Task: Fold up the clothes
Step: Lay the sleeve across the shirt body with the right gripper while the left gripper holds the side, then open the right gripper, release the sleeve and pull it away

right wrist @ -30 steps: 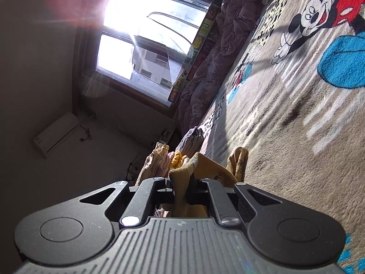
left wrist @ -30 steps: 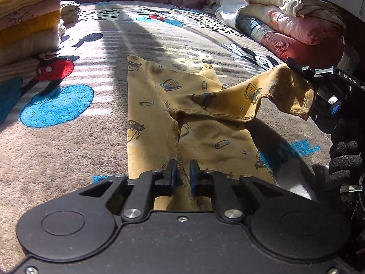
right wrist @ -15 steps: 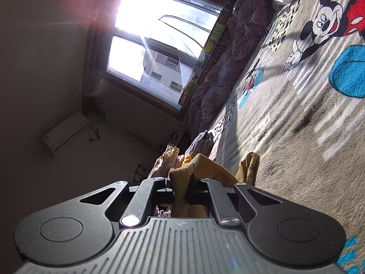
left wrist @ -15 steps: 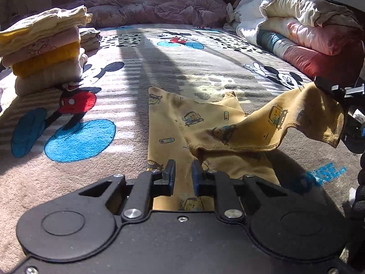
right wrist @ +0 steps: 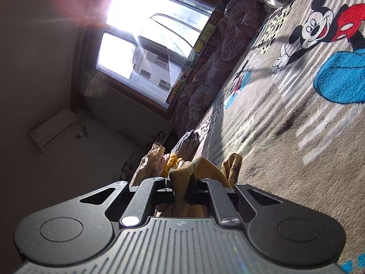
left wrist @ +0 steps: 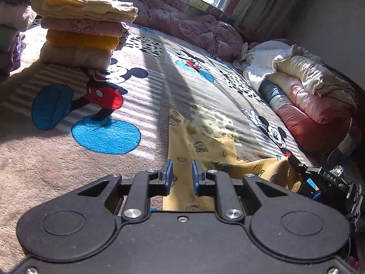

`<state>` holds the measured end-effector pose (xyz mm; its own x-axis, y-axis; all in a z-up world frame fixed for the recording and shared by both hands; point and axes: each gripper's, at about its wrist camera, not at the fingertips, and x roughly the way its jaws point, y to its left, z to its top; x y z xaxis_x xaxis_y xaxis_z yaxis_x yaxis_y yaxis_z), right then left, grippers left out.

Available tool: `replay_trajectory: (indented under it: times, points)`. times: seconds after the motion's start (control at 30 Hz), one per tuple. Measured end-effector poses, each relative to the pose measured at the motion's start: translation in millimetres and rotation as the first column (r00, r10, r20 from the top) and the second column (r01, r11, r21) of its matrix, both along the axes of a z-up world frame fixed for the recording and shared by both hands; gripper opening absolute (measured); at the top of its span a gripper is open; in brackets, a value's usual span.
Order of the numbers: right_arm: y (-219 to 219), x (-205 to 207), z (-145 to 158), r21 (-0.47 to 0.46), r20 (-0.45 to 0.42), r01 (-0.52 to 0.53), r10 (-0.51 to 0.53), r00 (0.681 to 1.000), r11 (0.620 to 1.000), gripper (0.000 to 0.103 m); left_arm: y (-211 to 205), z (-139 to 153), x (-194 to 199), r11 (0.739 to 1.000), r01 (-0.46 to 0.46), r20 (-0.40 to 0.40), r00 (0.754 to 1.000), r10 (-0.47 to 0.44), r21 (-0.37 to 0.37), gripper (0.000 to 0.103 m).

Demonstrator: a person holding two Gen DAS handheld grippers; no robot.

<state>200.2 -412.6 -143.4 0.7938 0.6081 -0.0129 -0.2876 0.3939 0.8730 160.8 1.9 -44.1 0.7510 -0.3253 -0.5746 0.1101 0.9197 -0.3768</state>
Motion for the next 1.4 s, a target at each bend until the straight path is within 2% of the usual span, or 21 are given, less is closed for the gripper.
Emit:
replay_trajectory:
  times: [0.13,0.2,0.23,0.27,0.33,0.4,0.47,0.57,0.63,0.7,0.73,0.8,0.93,0.97,1.0,1.03,1.13,1.2,1.3,1.4]
  points:
    - [4.1,-0.2,-3.9,-0.029,-0.016,0.002,-0.002,1.000,1.000,0.010,-16.0,-28.2,-7.6,0.994,0.100,-0.088,0.991,-0.096,0.049,0.015]
    - [8.0,-2.6,-5.5,-0.050,-0.016,0.010,-0.011,1.000,0.999,0.010,-29.4,-47.7,-13.8,0.980,0.144,-0.131,0.983,-0.126,0.135,0.015]
    - [10.0,-4.2,-6.1,-0.067,-0.017,0.017,-0.019,1.000,0.998,0.010,-36.1,-52.9,-17.8,0.972,0.163,-0.133,0.981,-0.141,0.171,0.015]
    - [11.5,-6.0,-6.3,-0.085,-0.017,0.028,-0.030,0.999,0.996,0.010,-40.9,-48.7,-22.3,0.968,0.177,-0.098,0.982,-0.161,0.179,0.015]
    - [13.1,-10.4,-5.5,-0.111,-0.010,0.052,-0.053,0.999,0.992,0.010,-41.4,-41.9,-24.2,0.971,0.197,-0.054,0.980,-0.192,0.135,0.016]
    - [13.9,-13.2,-2.0,-0.132,-0.001,0.058,-0.059,0.998,0.990,0.010,-33.9,-44.6,-20.7,0.979,0.188,-0.042,0.982,-0.185,0.076,0.021]
    - [16.0,-15.1,4.2,-0.163,0.004,0.061,-0.061,0.998,0.985,0.010,-26.4,-47.3,-17.2,0.984,0.178,-0.032,0.984,-0.177,0.016,0.022]
    - [23.3,-16.4,20.5,-0.231,0.008,0.059,-0.058,0.998,0.971,0.010,-7.1,-52.0,-5.0,0.990,0.125,-0.057,0.990,-0.129,-0.069,0.022]
    - [31.2,-17.0,36.9,-0.280,0.018,0.047,-0.044,0.999,0.959,0.010,8.0,-49.9,1.7,0.985,0.096,-0.060,0.993,-0.105,-0.144,0.023]
    - [42.2,-18.6,57.1,-0.333,0.040,0.021,-0.008,0.999,0.943,0.010,22.9,-43.9,5.0,0.972,0.082,-0.041,0.995,-0.094,-0.221,0.029]
    - [52.6,-18.8,69.3,-0.393,0.048,-0.002,0.022,0.999,0.920,0.010,28.9,-41.9,6.3,0.964,0.077,-0.035,0.995,-0.089,-0.253,0.031]
    - [75.0,-19.1,94.4,-0.517,0.056,-0.045,0.087,0.995,0.855,0.010,35.1,-41.4,7.2,0.954,0.073,-0.036,0.996,-0.087,-0.292,0.042]
    - [134.7,-22.2,127.9,-0.757,0.006,-0.153,0.241,0.971,0.635,0.010,47.4,-40.4,9.1,0.928,0.064,-0.037,0.996,-0.083,-0.368,0.043]
    - [150.9,-24.6,133.1,-0.804,-0.010,-0.172,0.275,0.961,0.570,0.010,50.5,-40.1,9.5,0.920,0.062,-0.038,0.996,-0.083,-0.387,0.044]
    - [171.2,-29.0,138.1,-0.854,-0.025,-0.183,0.312,0.950,0.487,0.010,53.6,-39.9,10.0,0.912,0.059,-0.038,0.996,-0.082,-0.405,0.044]
    - [187.2,-33.1,141.0,-0.885,-0.037,-0.189,0.342,0.939,0.426,0.010,56.7,-39.6,10.4,0.904,0.057,-0.039,0.996,-0.081,-0.423,0.044]
    - [226.5,-48.3,141.0,-0.934,-0.072,-0.207,0.413,0.908,0.290,0.010,64.7,-39.2,11.8,0.879,0.051,-0.041,0.996,-0.081,-0.473,0.044]
    - [251.3,-59.0,135.2,-0.958,-0.099,-0.205,0.443,0.891,0.199,0.010,63.1,-41.0,12.3,0.875,0.059,-0.050,0.994,-0.094,-0.481,0.045]
    - [278.9,-73.1,120.0,-0.970,-0.143,-0.218,0.475,0.868,0.106,0.010,59.2,-43.8,14.6,0.881,0.062,-0.068,0.992,-0.107,-0.469,0.046]
    - [294.5,-87.1,107.2,-0.977,-0.155,-0.208,0.495,0.855,0.054,0.010,59.1,-48.8,17.8,0.882,0.045,-0.097,0.990,-0.101,-0.468,0.046]
